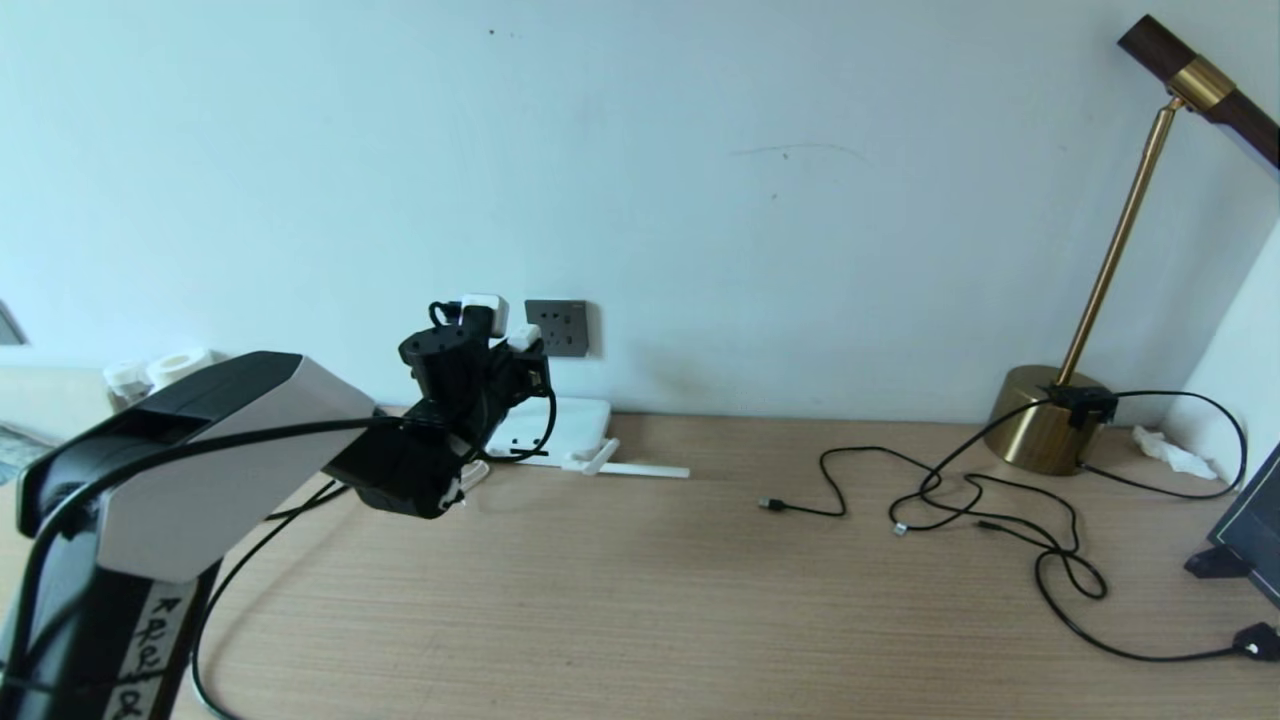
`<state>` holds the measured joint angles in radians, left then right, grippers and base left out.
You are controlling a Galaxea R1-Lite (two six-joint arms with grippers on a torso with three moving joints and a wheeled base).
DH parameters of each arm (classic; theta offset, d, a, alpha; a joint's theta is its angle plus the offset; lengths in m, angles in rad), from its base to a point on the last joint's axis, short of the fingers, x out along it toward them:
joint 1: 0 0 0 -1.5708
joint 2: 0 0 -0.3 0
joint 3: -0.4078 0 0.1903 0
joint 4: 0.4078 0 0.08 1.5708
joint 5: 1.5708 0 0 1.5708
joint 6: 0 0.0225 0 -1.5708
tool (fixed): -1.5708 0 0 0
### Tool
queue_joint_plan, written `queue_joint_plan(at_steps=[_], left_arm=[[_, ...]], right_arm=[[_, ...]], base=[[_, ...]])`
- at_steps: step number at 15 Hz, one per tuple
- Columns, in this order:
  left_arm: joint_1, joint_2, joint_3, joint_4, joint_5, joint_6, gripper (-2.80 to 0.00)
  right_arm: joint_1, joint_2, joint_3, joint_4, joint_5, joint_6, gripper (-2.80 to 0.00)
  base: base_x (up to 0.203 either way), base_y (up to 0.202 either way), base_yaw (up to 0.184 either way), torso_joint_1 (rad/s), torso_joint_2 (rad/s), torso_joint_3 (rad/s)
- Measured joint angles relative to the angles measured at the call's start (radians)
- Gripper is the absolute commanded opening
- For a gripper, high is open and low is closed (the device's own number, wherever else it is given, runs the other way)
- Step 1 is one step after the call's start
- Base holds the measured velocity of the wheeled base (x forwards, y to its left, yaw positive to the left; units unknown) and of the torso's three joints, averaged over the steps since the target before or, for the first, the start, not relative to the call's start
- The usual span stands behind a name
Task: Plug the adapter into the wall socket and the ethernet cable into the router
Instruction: Align plug and socket
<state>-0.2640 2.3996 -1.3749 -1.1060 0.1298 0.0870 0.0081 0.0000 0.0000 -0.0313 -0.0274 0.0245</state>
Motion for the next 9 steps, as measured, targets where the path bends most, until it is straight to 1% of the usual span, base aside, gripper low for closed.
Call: queue_joint_plan(at_steps=[2,4,9], left_arm=[[0.0,0.008,-0.02,0.01,0.0,0.0,-2.8],[0.0,0.027,-0.065,0.014,0.0,0.0,-2.8],[-0.001,0.056,-0.14,0.067,-0.002,0.0,-2.8]], right_arm=[[0.0,0.0,0.0,0.0,0.0,0.0,-2.8],[0.0,0.0,0.0,0.0,0.0,0.0,-2.8],[0.0,0.0,0.0,0.0,0.0,0.0,-2.8]], base=[[0.0,0.0,0.0,0.0,0.0,0.0],[0.0,0.0,0.0,0.0,0.0,0.0],[0.0,0.0,0.0,0.0,0.0,0.0]])
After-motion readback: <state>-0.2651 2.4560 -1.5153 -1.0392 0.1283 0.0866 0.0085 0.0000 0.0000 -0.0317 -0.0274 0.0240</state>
